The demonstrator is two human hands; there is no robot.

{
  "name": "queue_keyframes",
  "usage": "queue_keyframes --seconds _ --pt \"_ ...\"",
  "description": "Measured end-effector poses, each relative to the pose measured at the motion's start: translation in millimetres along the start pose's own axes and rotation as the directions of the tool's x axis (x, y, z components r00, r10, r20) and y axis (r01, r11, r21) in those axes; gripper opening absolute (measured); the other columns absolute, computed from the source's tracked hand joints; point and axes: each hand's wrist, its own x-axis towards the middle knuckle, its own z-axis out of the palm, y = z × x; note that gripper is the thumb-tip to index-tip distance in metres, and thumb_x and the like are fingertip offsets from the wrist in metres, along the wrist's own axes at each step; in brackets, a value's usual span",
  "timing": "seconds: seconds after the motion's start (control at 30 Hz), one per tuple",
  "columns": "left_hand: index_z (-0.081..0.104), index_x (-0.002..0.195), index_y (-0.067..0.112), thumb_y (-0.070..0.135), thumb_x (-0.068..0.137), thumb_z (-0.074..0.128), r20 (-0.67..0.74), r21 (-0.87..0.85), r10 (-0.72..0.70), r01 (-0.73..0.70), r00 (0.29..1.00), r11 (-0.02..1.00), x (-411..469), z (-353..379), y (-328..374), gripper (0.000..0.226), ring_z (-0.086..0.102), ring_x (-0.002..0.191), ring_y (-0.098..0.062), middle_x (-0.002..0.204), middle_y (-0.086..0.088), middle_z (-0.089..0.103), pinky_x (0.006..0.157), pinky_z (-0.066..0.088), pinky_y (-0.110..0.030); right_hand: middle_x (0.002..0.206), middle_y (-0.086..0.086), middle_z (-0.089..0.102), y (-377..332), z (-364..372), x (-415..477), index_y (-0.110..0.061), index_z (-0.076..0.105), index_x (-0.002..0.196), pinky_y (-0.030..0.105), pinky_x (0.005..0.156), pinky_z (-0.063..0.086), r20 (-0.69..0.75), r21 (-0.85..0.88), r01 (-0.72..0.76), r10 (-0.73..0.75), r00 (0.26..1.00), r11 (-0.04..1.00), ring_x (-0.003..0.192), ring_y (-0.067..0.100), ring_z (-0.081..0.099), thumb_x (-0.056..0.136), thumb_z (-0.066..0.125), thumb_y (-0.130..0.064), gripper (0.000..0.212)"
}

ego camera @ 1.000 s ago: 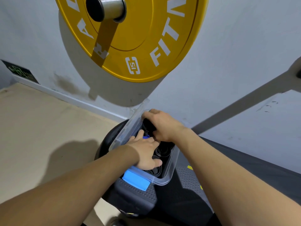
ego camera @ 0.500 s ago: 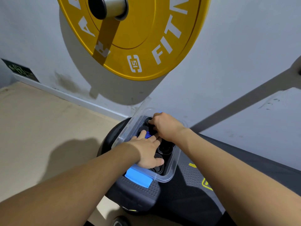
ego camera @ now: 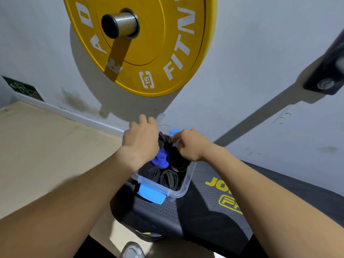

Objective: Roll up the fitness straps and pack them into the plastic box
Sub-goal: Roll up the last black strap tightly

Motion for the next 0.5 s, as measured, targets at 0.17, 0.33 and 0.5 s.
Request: queue_keyframes --seconds 0.17,0.33,0.5 --pt "0.048 0.100 0.005 0.007 0.097 0.060 0.120 -0.099 -0.053 0.065 0.991 0.993 -10.3 3.5 -14.0 0.013 0.054 0.086 -0.036 0.085 -0.006 0.049 0.071 0.046 -0.040 0.119 0.015 0.075 8.7 -12.8 -33.8 -0.020 0.078 0.120 0.048 0.095 0.060 -0.017 -0.045 -0.075 0.075 0.997 0.996 0.112 0.040 0.069 0.093 0.055 -0.017 0.035" --pt "0.048 0.083 0.016 0.020 0.102 0.063 -0.011 -0.220 -0.102 0.097 0.995 0.971 -21.5 -14.1 -16.5 0.024 0.057 0.085 -0.038 0.091 -0.010 0.059 0.071 0.048 -0.041 0.117 0.013 0.078 5.1 -33.4 -58.1 -0.017 0.075 0.126 0.039 0.096 0.060 -0.070 0.255 -0.151 0.174 0.982 0.955 0.107 0.031 0.072 0.098 0.057 -0.020 0.033" --pt "0.074 0.118 0.022 0.038 0.091 0.077 -0.222 -0.502 0.018 -0.130 0.975 0.855 -58.7 -24.2 10.3 0.032 0.070 0.104 -0.027 0.109 0.001 0.076 0.087 0.061 -0.044 0.104 0.017 0.079 -15.6 -41.7 -87.9 -0.011 0.059 0.128 0.039 0.076 0.061 0.171 0.815 -0.258 0.210 0.963 0.519 0.082 0.029 0.076 0.113 0.042 -0.048 0.044"
